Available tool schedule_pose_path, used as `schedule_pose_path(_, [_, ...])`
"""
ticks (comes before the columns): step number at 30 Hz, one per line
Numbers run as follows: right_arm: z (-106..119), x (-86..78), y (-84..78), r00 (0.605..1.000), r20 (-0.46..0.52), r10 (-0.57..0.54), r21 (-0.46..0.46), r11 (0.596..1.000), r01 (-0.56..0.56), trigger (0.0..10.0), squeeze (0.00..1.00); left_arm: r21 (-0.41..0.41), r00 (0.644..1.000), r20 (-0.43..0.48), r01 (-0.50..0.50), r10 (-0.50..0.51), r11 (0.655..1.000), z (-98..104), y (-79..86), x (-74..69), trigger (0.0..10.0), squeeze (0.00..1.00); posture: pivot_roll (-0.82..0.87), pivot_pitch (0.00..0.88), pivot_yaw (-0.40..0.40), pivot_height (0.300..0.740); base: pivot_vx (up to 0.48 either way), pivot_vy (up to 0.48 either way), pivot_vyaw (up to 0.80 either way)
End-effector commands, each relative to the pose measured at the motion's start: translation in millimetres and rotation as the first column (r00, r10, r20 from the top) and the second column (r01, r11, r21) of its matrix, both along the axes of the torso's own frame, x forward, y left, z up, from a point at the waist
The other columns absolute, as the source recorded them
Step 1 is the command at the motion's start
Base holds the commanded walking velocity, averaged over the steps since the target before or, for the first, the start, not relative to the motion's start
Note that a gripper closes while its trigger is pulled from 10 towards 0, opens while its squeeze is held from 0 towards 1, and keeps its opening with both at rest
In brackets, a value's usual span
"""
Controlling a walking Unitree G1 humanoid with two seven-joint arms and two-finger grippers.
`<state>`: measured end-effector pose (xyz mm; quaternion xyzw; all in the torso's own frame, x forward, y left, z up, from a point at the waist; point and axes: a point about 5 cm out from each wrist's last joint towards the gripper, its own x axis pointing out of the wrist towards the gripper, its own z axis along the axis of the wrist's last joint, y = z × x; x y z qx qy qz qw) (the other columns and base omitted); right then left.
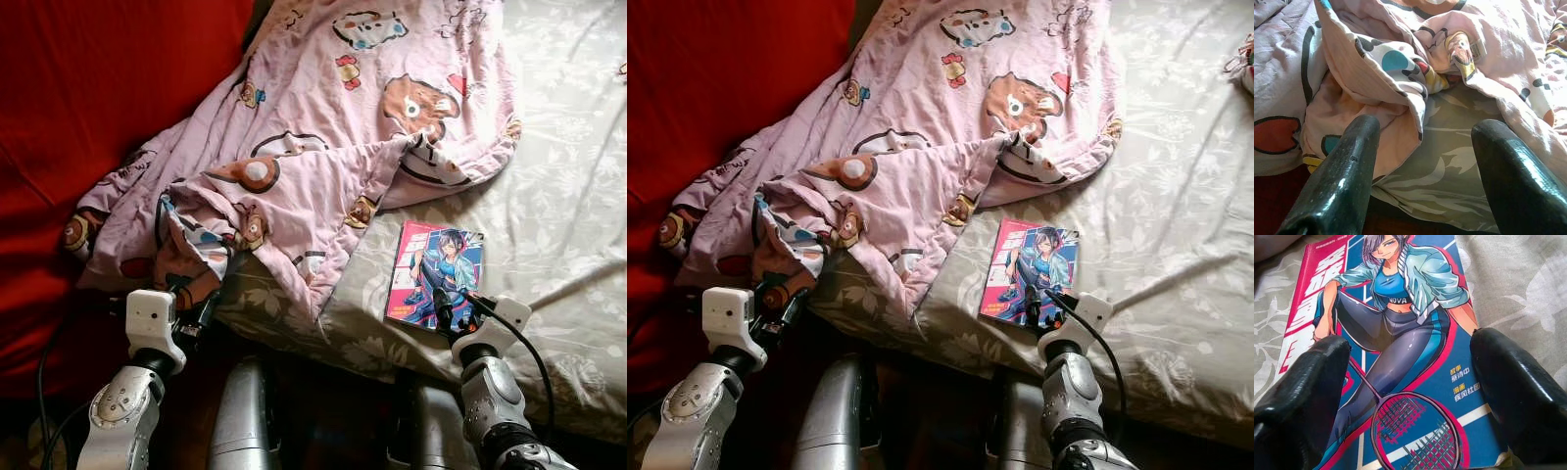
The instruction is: Clean up the room
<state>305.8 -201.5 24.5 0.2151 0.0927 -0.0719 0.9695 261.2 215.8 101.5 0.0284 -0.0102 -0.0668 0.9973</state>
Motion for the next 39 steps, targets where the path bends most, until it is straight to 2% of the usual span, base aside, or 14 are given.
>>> schedule_pose_path(1, [-17, -14.1, 1.0, 0.997, -0.068, -0.026, 0.037, 0.999, 0.029, 10.0, 0.00, 0.034, 1.000, -0.021, 0.006, -0.005, 0.999, -2, 2.6, -3.6, 10.0, 0.00, 0.23, 0.275, 0.056, 0.574, 0.000, 0.000, 0.00])
schedule_pose_path(8, [-18, -16.2, -3.6, 0.996, -0.068, -0.058, 0.047, 0.997, 0.061, 10.0, 0.00, 0.044, 1.000, -0.022, 0.013, -0.012, 0.999, -2, 2.5, -3.8, 10.0, 0.00, 0.23, 0.276, 0.059, 0.574, 0.000, 0.000, 0.00])
schedule_pose_path(15, [-26, -21.9, -2.5, 0.992, -0.114, -0.054, 0.086, 0.994, 0.064, 10.0, 0.00, 0.052, 1.000, -0.020, 0.023, -0.021, 0.998, -1, 1.2, -3.7, 10.0, 0.00, 0.24, 0.277, 0.063, 0.574, 0.000, 0.000, 0.00])
schedule_pose_path(24, [-35, -25.8, 8.3, 0.992, -0.127, 0.021, 0.278, 0.960, 0.015, 10.0, 0.00, 0.064, 0.999, -0.018, 0.039, -0.038, 0.997, 0, -1.0, -4.2, 10.0, 0.00, 0.24, 0.277, 0.070, 0.574, 0.000, 0.000, 0.00])
schedule_pose_path(25, [-36, -27.1, 11.3, 0.992, -0.119, 0.037, 0.340, 0.941, 0.006, 10.0, 0.00, 0.065, 0.999, -0.019, 0.041, -0.040, 0.997, 0, -1.5, -4.4, 10.0, 0.00, 0.24, 0.279, 0.072, 0.574, 0.000, 0.000, 0.00])
schedule_pose_path(28, [-39, -29.4, 16.0, 0.992, -0.109, 0.063, 0.437, 0.899, -0.009, 10.0, 0.00, 0.069, 0.999, -0.019, 0.046, -0.045, 0.997, 0, -2.5, -4.6, 10.0, 0.00, 0.25, 0.281, 0.074, 0.574, 0.000, 0.000, 0.00])
schedule_pose_path(33, [-47, -36.1, 31.9, 0.982, -0.125, 0.141, 0.498, 0.865, -0.061, 10.0, 0.00, 0.076, 0.998, -0.023, 0.053, -0.052, 0.996, 1, -2.6, -6.0, 10.0, 0.00, 0.26, 0.285, 0.081, 0.574, 0.000, 0.000, 0.00])
schedule_pose_path(39, [-50, -39.0, 36.8, 0.981, -0.137, 0.134, 0.535, 0.844, -0.041, 10.0, 0.00, 0.082, 0.998, -0.026, 0.053, -0.051, 0.995, 1, -1.5, -6.8, 10.0, 0.00, 0.27, 0.285, 0.086, 0.574, 0.000, 0.000, 0.00])
